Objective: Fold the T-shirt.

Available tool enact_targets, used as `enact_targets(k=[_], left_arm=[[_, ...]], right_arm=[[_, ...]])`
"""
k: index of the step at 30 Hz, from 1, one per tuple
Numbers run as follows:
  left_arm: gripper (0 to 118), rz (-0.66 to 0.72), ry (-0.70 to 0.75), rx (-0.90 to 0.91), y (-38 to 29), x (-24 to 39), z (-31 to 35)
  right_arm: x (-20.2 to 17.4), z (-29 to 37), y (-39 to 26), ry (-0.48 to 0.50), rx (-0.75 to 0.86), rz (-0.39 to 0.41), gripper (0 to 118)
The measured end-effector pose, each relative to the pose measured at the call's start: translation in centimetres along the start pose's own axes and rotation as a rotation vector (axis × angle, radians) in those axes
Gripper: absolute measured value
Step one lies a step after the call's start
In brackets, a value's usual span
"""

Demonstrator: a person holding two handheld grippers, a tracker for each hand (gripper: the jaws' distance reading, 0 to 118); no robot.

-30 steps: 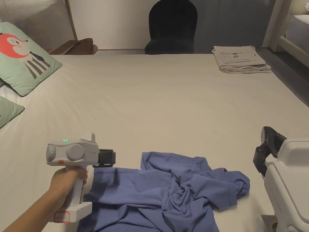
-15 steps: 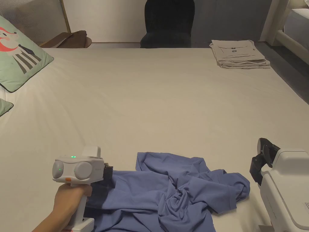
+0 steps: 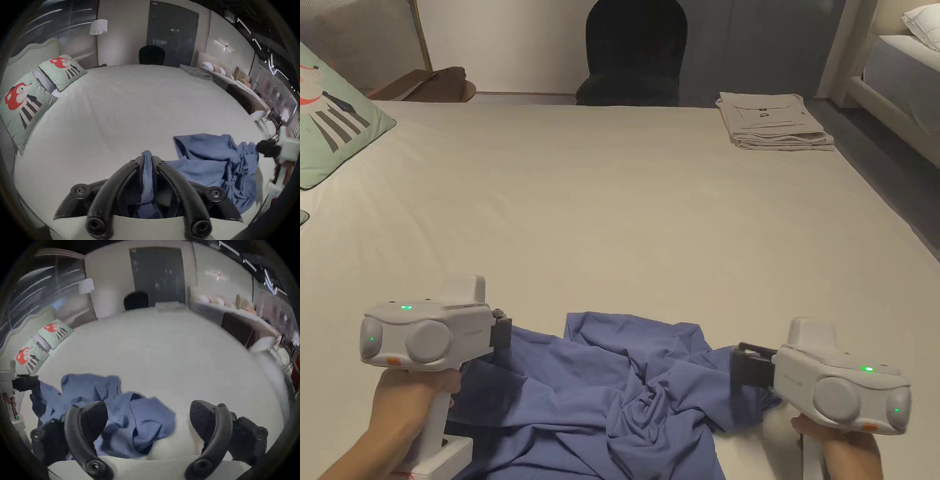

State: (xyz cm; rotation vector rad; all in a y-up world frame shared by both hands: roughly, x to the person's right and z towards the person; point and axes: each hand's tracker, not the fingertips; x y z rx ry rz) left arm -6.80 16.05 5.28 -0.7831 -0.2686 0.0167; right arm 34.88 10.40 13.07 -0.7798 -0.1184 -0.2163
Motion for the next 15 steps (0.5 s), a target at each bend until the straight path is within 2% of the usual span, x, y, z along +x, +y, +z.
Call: enact_targets(k=[3,5,6,7,9,11,15], left_arm=[[4,-0.01,-0.009,0.018,-0.1,0.1,0.8],[4,-0.021,-0.01,0.023,0.0,0.0,1.2],[4,-0.024,-0.012,0.027,-0.2,0.1,1.3],[4,-0.023,-0.013,0.03,-0.3,0.1,1.4],[4,-0.02,-0.015,0.03,-0.3,-0.1,1.6],[4,-0.009,-0.013,0.037,-0.5,-0.1,1.7],[4,0.015,-0.005,0.066,-0.6,-0.4,2.3]], right_arm=[[-0.2,-1.8,-0.6,-0.019,-0.054,0.015,103],[-0.3,-1.8,-0.9,-0.011,-0.048,0.011,87],[-0.2,-1.7,-1.0,-0.007,-0.043,0.008,71],[-0.2,-1.6,-1.0,-0.003,-0.041,0.004,42],[-0.2,-1.2,-1.0,0.01,-0.044,0.008,2],[-0.3,-0.2,-1.0,0.018,-0.009,0.023,0],[-0.7,2.4,0.0,-0.014,0.09,0.113,0]])
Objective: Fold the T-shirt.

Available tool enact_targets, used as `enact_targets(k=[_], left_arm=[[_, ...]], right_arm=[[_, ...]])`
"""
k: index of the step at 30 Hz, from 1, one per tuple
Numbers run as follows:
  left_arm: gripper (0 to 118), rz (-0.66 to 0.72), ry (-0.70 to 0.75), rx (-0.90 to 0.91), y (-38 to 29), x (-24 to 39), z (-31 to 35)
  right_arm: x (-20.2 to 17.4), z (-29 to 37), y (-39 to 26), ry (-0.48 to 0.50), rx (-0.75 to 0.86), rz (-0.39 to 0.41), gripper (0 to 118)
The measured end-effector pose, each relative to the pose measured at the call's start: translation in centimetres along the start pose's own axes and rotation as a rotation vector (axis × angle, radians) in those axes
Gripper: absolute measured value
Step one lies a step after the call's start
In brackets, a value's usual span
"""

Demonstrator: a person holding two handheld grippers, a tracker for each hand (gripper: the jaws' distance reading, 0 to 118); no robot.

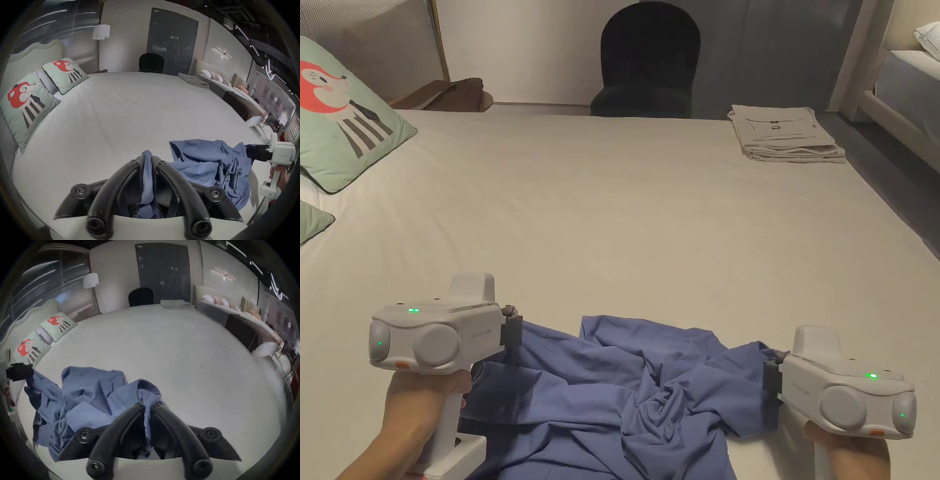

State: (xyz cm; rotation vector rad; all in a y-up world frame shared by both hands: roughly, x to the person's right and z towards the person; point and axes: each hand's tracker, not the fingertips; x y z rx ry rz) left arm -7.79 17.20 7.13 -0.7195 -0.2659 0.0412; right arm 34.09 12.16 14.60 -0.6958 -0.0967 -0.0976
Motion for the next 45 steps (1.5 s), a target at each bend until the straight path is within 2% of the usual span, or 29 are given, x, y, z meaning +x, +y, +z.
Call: enact_targets(k=[4,12,17,20,22,26,28,30,37,45], left_arm=[[4,0.025,-0.007,0.049,1.3,-0.2,1.4],[4,0.048,0.068,0.251,9.5,-1.7,5.8],[4,0.025,0.146,0.38,16.4,-3.2,8.3],[4,0.04,0.173,0.446,20.4,-4.2,9.4],[4,0.043,0.197,0.484,22.8,-4.7,10.0],[4,0.034,0.283,0.55,27.2,-5.1,10.6],[4,0.044,0.3,0.573,29.0,-5.3,10.5],[4,0.037,0.331,0.594,30.6,-5.7,10.0],[4,0.016,0.38,0.556,31.0,-6.4,5.4],[4,0.035,0.381,0.39,23.4,-9.2,-1.7]], right_arm=[[0.1,3.2,3.3,-0.03,0.137,0.089,0],[0.5,8.2,13.9,-0.085,0.396,0.134,0],[0.7,10.0,20.8,-0.108,0.508,0.166,0],[0.6,10.8,24.4,-0.153,0.576,0.19,0],[0.7,11.2,26.6,-0.162,0.617,0.186,0],[1.5,11.4,31.2,-0.15,0.688,0.127,0],[1.6,11.2,32.8,-0.155,0.724,0.129,0],[2.1,10.5,34.1,-0.12,0.748,0.1,0],[1.5,5.4,34.0,-0.129,0.709,0.121,0],[1.3,-2.0,26.2,-0.105,0.513,0.087,0]])
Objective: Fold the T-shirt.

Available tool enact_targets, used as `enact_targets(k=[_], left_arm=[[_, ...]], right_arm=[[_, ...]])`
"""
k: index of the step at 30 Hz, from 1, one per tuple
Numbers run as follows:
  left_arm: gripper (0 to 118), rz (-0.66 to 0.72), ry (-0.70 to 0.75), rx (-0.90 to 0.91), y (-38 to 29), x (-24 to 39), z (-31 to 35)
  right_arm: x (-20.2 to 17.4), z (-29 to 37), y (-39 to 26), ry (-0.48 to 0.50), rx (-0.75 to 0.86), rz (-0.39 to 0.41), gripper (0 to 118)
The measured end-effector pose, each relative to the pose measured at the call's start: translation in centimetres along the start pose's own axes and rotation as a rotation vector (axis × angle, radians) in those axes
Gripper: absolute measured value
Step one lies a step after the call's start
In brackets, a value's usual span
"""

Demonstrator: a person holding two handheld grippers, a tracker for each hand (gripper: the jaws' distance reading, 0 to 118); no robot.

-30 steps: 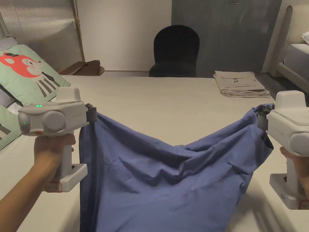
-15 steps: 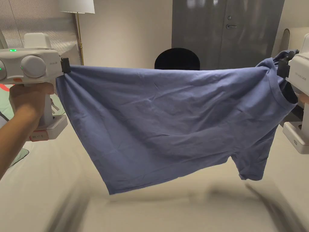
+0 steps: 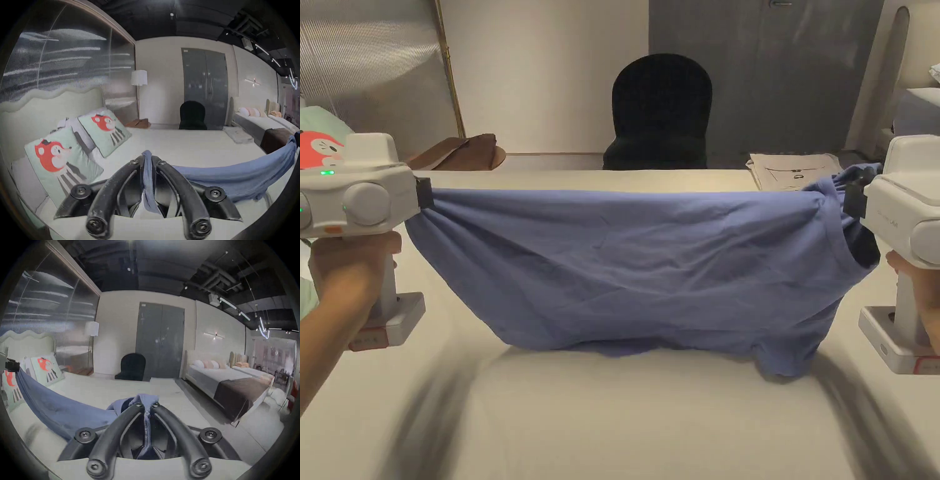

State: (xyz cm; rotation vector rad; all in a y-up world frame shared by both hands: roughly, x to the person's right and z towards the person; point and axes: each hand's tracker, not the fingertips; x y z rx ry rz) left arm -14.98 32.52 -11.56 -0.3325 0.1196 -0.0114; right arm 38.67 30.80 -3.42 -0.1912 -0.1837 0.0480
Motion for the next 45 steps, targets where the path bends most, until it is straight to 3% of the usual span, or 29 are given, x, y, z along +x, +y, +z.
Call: enact_targets(k=[8,21,32,42,45], left_arm=[[4,0.015,-0.033,-0.196,-11.4,-2.3,2.6],[4,0.063,-0.05,-0.38,-25.4,-6.7,16.1],[4,0.05,-0.054,-0.452,-31.3,-8.9,25.1],[4,0.097,-0.033,-0.514,-33.7,-9.5,26.2],[12,0.097,-0.036,-0.519,-33.1,-9.5,26.0]], right_arm=[[0.1,3.5,-10.5,0.029,-0.177,-0.018,0],[2.5,17.9,-20.7,0.044,-0.336,-0.177,0],[4.1,28.1,-26.7,0.035,-0.488,-0.212,0],[3.8,29.9,-30.7,0.006,-0.579,-0.265,0],[3.7,30.0,-29.7,0.006,-0.587,-0.274,11]])
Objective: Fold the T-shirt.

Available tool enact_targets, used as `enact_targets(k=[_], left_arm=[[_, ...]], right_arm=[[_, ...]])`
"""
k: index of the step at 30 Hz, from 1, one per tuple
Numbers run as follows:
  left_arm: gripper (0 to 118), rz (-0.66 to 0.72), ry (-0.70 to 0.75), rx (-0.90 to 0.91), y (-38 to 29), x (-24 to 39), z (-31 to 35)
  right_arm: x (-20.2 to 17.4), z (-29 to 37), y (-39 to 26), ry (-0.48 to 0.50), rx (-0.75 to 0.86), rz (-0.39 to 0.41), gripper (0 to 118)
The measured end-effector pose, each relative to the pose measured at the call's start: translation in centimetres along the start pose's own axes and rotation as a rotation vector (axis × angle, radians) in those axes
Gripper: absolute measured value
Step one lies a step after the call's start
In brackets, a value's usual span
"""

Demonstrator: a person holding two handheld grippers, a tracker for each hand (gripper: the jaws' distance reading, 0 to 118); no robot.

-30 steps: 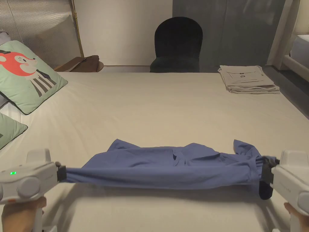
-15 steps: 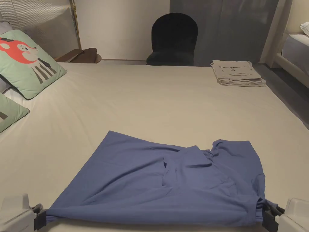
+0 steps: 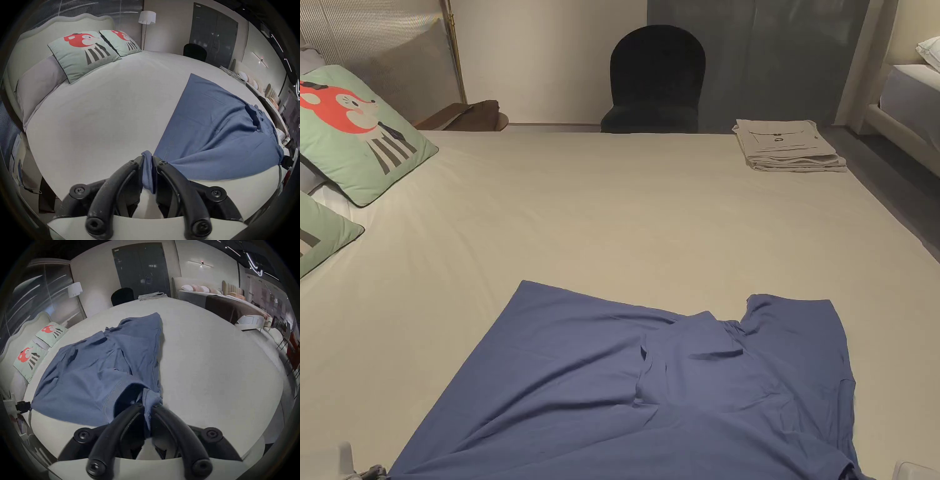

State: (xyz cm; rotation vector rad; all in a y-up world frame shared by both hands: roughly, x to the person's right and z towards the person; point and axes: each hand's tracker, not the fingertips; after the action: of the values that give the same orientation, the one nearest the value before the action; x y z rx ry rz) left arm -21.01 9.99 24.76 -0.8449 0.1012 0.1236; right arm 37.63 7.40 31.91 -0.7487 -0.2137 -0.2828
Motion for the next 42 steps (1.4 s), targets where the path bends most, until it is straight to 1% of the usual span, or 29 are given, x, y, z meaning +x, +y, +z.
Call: enact_targets(k=[2,3,4,5,6,7,10,12,13,15,17,19,22,23,24,26,27,28,29,31,33,35,37,42], left_arm=[[19,0.018,0.011,0.001,0.7,0.1,0.5],[35,0.037,0.008,0.01,1.2,0.2,0.9],[63,0.056,-0.014,0.036,1.8,0.4,1.3],[85,0.075,-0.043,0.073,2.4,0.8,2.0],[103,0.083,-0.062,0.104,3.1,1.3,2.7],[110,0.087,-0.091,0.156,4.1,1.9,3.8],[110,0.053,-0.134,0.275,7.1,4.2,6.4],[110,0.025,-0.17,0.388,9.1,6.1,8.4],[110,0.013,-0.186,0.443,9.9,5.9,8.1],[110,-0.001,-0.204,0.545,11.6,7.6,9.6],[110,-0.027,-0.223,0.642,12.4,9.5,10.9],[110,-0.044,-0.22,0.716,13.3,10.9,11.6],[107,-0.134,-0.226,0.791,13.8,13.2,12.0],[104,-0.168,-0.221,0.798,13.9,13.9,12.0],[96,-0.181,-0.228,0.805,14.0,14.4,11.8],[58,-0.208,-0.239,0.821,13.9,15.1,11.3],[35,-0.22,-0.237,0.82,14.0,15.6,11.1],[3,-0.234,-0.228,0.814,14.2,16.1,10.7],[0,-0.243,-0.23,0.808,14.2,16.5,10.4],[0,-0.25,-0.258,0.789,14.6,16.7,9.7],[0,-0.243,-0.284,0.754,15.3,16.8,8.3],[0,-0.228,-0.281,0.727,16.2,17.0,7.1],[0,-0.243,-0.269,0.705,17.1,17.7,6.1],[0,-0.225,-0.315,0.528,21.7,18.2,-0.1]], right_arm=[[-0.6,0.6,0.7,-0.029,-0.004,0.018,21],[-0.9,1.0,1.2,-0.058,0.008,0.034,41],[-1.1,1.5,1.9,-0.075,0.032,0.041,69],[-1.5,2.3,2.8,-0.087,0.078,0.048,88],[-1.9,3.1,3.6,-0.099,0.124,0.054,100],[-2.5,4.0,4.6,-0.106,0.185,0.069,104],[-4.0,6.6,8.1,-0.084,0.323,0.115,104],[-5.0,8.5,10.3,-0.063,0.431,0.123,104],[-5.5,9.4,11.2,-0.055,0.482,0.123,104],[-6.4,10.9,12.8,-0.047,0.576,0.122,104],[-7.1,11.9,13.8,-0.045,0.653,0.129,104],[-7.7,12.4,14.4,-0.061,0.696,0.138,104],[-8.4,12.6,15.0,-0.07,0.725,0.155,103],[-8.5,12.6,15.1,-0.065,0.734,0.157,100],[-8.6,12.5,15.1,-0.062,0.745,0.159,93],[-9.0,12.4,15.0,-0.07,0.771,0.174,66],[-9.3,12.3,15.0,-0.088,0.783,0.202,48],[-9.4,12.2,15.0,-0.095,0.786,0.218,25],[-9.5,12.1,15.1,-0.096,0.79,0.23,9],[-9.6,11.7,15.3,-0.099,0.787,0.241,1],[-9.6,11.3,15.4,-0.097,0.795,0.248,0],[-9.7,10.7,15.8,-0.105,0.796,0.244,0],[-9.6,10.1,16.3,-0.103,0.791,0.245,0],[-9.8,8.1,17.7,-0.106,0.774,0.257,0]])
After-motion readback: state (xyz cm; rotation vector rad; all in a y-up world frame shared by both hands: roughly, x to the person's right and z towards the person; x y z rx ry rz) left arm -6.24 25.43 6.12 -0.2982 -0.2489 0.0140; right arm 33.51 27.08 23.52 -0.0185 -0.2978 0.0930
